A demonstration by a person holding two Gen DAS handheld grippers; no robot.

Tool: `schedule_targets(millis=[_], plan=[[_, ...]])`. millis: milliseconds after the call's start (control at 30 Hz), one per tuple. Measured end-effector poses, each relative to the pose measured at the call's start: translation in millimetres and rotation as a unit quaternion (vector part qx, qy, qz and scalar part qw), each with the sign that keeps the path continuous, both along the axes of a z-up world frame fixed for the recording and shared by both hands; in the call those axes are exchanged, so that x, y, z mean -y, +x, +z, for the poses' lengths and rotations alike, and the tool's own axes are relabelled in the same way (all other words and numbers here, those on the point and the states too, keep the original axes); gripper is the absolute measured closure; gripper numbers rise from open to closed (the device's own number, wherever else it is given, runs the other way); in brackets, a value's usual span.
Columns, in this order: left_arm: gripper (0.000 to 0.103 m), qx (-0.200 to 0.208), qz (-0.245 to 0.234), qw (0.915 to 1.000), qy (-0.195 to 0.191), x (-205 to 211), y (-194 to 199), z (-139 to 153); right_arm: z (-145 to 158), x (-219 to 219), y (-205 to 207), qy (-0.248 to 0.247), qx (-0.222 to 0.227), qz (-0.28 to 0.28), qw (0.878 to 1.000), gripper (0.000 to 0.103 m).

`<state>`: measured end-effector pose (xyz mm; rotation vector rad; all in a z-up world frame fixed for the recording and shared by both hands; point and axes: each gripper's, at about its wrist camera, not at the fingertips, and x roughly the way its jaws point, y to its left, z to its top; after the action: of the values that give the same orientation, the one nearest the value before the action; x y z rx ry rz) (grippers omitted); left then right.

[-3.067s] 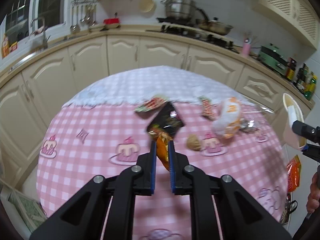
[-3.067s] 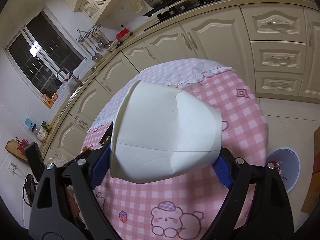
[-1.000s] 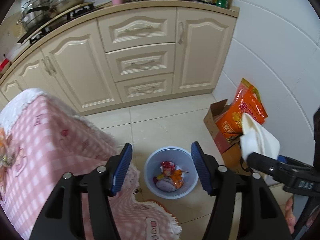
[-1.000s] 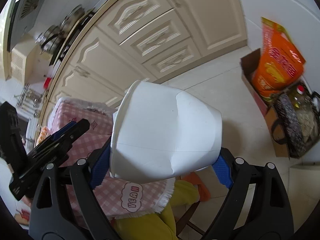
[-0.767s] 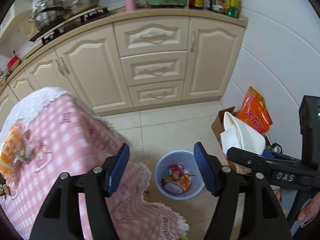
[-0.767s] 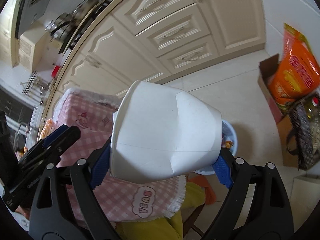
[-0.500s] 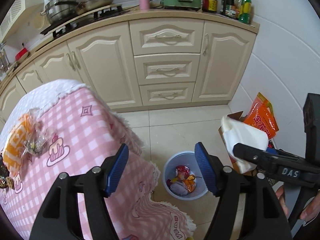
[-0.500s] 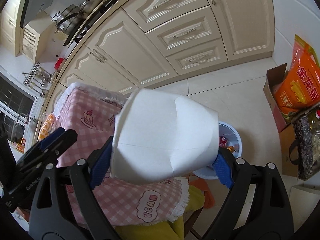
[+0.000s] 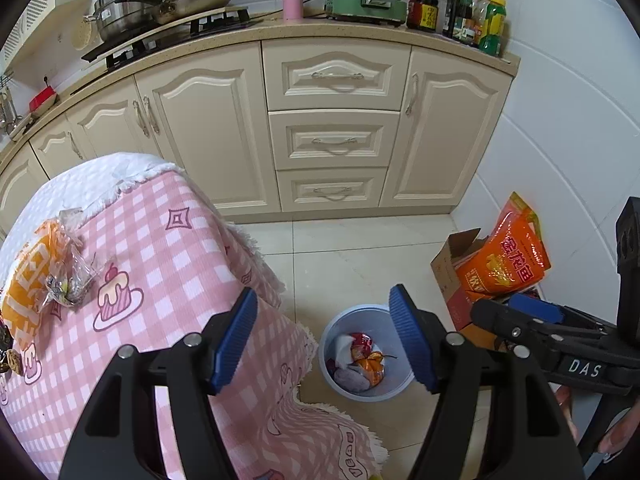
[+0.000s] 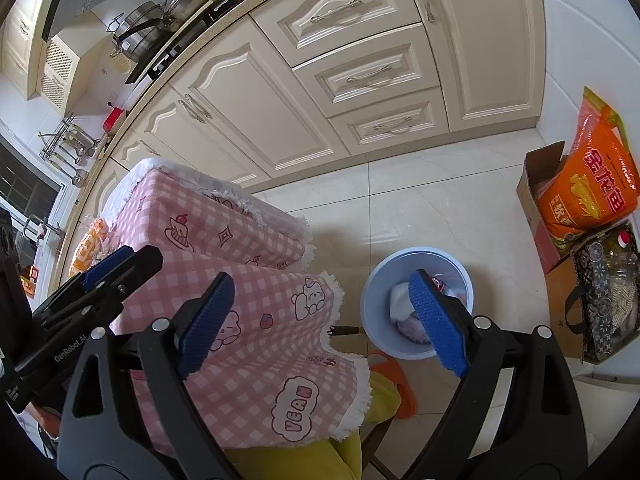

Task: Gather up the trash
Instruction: 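Open the right gripper to drop the white paper cup into the bucket, then move both open grippers back over the table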

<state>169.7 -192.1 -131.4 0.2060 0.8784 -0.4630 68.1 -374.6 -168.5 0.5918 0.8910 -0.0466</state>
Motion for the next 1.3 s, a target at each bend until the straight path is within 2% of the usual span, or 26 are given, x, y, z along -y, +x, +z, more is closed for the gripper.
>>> schedule_targets(millis=[233, 433, 633, 800, 900, 1133, 1300], plan=[[0.036, 0.012, -0.002, 0.9998, -0.016, -12.1, -9.7, 13.7, 21.9, -18.0, -6.0, -0.022, 0.014, 0.006, 1.000, 0.012], [0.028, 0.035, 0.027, 0.9984, -0.034, -46.7, -16.1, 32.9, 42.8, -49.0, -4.4, -0.045, 0.029, 0.021, 0.998, 0.010], [0.023, 0.060, 0.064, 0.9952, -0.043, -98.0, -21.2, 51.0, 62.3, -91.0, 2.9, -0.061, 0.044, 0.050, 0.996, 0.008], [0.021, 0.081, 0.113, 0.9895, -0.039, -154.2, -24.0, 59.5, 77.6, -133.5, 13.3, -0.066, 0.062, 0.084, 0.992, 0.008], [0.020, 0.077, 0.141, 0.9861, -0.042, -186.7, -22.5, 58.1, 81.9, -159.6, 20.8, -0.070, 0.066, 0.105, 0.990, 0.008], [0.020, 0.061, 0.206, 0.9761, -0.029, -262.4, -19.4, 44.3, 74.9, -217.1, 49.3, -0.078, 0.039, 0.150, 0.985, 0.007], [0.020, 0.044, 0.235, 0.9706, -0.025, -295.9, -13.9, 33.4, 71.9, -245.0, 67.4, -0.090, 0.034, 0.166, 0.981, 0.007]])
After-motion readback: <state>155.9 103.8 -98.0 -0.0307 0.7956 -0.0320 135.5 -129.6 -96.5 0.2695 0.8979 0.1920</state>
